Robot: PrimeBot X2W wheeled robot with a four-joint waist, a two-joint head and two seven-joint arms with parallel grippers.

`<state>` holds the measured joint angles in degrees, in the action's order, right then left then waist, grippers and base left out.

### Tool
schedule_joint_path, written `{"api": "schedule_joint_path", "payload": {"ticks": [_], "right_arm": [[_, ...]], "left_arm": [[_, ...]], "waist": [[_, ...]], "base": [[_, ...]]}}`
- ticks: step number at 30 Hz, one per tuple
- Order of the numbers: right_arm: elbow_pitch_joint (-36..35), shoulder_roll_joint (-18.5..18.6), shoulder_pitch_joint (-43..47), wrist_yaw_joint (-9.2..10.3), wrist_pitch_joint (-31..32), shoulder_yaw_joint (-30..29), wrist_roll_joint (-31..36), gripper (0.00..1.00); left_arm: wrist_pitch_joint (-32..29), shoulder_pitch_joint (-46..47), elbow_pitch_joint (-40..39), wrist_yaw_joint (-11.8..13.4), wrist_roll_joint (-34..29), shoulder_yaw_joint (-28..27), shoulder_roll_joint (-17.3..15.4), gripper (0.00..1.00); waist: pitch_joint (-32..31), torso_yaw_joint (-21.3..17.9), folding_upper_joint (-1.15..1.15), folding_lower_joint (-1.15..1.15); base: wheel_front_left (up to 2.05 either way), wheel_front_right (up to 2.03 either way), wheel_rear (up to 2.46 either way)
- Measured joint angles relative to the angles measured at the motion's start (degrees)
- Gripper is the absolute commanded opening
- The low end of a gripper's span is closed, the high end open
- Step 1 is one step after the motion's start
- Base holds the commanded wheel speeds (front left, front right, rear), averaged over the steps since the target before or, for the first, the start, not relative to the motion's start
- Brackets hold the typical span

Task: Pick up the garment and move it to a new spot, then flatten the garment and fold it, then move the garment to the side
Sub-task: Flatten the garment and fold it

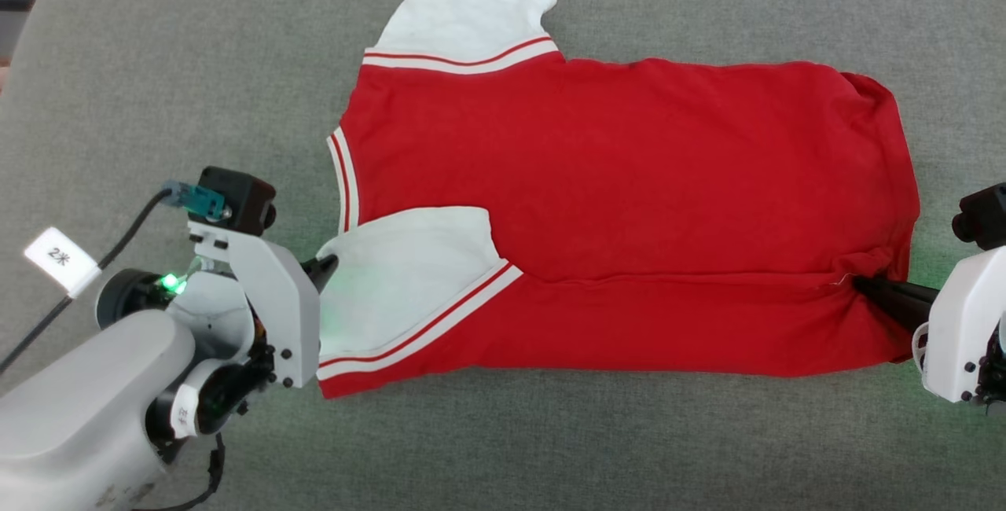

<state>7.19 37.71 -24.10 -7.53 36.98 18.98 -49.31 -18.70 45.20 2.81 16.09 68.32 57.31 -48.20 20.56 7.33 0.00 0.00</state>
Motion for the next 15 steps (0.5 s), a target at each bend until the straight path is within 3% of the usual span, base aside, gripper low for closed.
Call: {"api": "schedule_joint_path", "payload": {"ticks": [2, 4, 5, 6, 7, 15], "right_arm": [[0.3, -0.2, -0.2, 0.0, 0.4, 0.2, 0.0, 0.19], [0.6, -0.3, -0.6, 0.0, 0.7, 0.5, 0.3, 0.39], [0.8, -0.4, -0.7, 0.0, 0.9, 0.6, 0.4, 0.46], [1.0, -0.6, -0.8, 0.01, 1.0, 0.6, 0.4, 0.68], [1.2, -0.7, -0.9, 0.0, 1.1, 0.7, 0.5, 1.0], [0.2, -1.5, -0.9, 0.01, 0.5, -0.4, 1.8, 1.0]], "left_arm": [[0.1, 0.0, 0.5, -0.3, 0.3, 0.0, 0.4, 0.77], [0.3, 0.0, 0.9, -0.5, 0.5, -0.1, 0.7, 1.0], [0.4, 0.0, 1.0, -0.5, 0.6, -0.1, 0.7, 1.0], [0.4, 0.0, 1.1, -0.5, 0.6, -0.1, 0.7, 1.0], [0.4, -0.1, 1.1, -0.5, 0.6, -0.2, 0.7, 1.0], [2.4, -0.5, -1.5, 0.2, -0.3, -0.7, -0.6, 1.0]], "waist": [[-0.3, -0.1, 0.0, 0.0], [-0.6, -0.1, 0.0, 0.0], [-0.9, -0.2, 0.0, 0.0], [-1.1, -0.2, 0.0, 0.0], [-1.4, -0.3, 0.0, 0.0], [-3.9, -0.4, 0.0, 0.0]], "base": [[0.0, 0.0, 0.0], [0.0, 0.0, 0.0], [0.0, 0.0, 0.0], [0.0, 0.0, 0.0], [0.0, 0.0, 0.0], [0.0, 0.0, 0.0]]}}
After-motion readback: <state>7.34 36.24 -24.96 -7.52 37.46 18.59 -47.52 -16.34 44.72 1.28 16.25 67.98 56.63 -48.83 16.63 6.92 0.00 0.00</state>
